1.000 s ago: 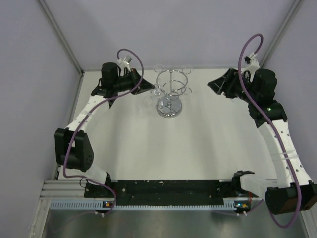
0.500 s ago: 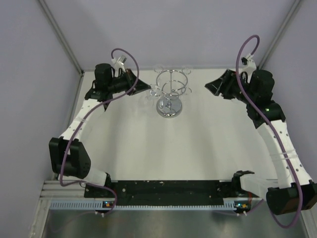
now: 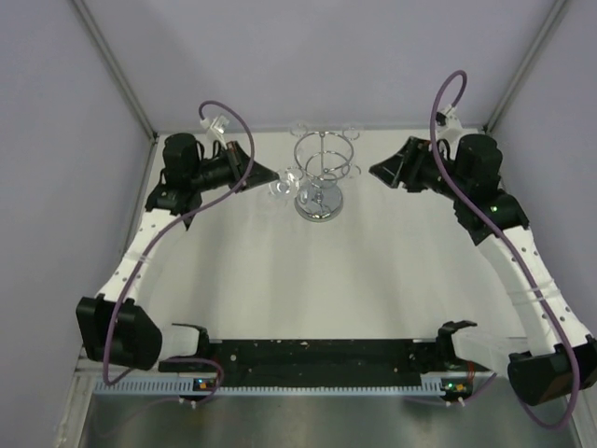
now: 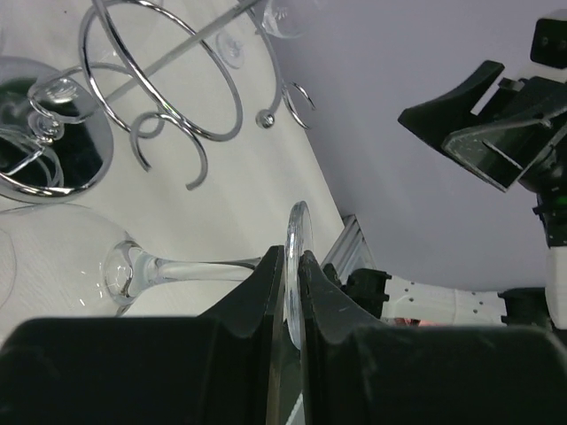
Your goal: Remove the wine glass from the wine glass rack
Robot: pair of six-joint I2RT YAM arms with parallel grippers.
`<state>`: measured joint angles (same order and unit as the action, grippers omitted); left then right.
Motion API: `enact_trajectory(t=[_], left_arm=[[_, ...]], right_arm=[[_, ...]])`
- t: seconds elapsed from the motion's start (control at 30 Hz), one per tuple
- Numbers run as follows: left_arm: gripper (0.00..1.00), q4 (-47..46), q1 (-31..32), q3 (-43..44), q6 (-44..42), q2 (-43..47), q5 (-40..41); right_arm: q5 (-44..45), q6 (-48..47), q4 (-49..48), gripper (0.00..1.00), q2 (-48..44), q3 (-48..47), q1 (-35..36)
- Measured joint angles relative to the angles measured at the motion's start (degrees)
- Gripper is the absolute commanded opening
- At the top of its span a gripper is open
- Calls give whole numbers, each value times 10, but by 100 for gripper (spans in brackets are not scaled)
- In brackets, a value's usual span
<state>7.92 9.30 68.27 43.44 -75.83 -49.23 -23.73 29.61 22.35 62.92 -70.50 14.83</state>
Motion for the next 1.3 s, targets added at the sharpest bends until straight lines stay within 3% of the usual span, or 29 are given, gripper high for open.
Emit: enact_trajectory(t=[0.43, 0.77, 1.07, 1.3], left_arm=[[0, 8, 0, -53, -2, 188, -68], [0, -101, 29, -161, -4, 257, -105], [0, -146, 60, -172, -64, 289, -103], [0, -157, 84, -181, -124, 312, -97]], right_arm=[[-68, 47, -14, 63, -23, 83, 58], [-85, 266, -159, 63, -69, 165, 127], [-19, 427, -276, 63, -8, 188, 219], [0, 477, -318, 63, 45, 188, 263]])
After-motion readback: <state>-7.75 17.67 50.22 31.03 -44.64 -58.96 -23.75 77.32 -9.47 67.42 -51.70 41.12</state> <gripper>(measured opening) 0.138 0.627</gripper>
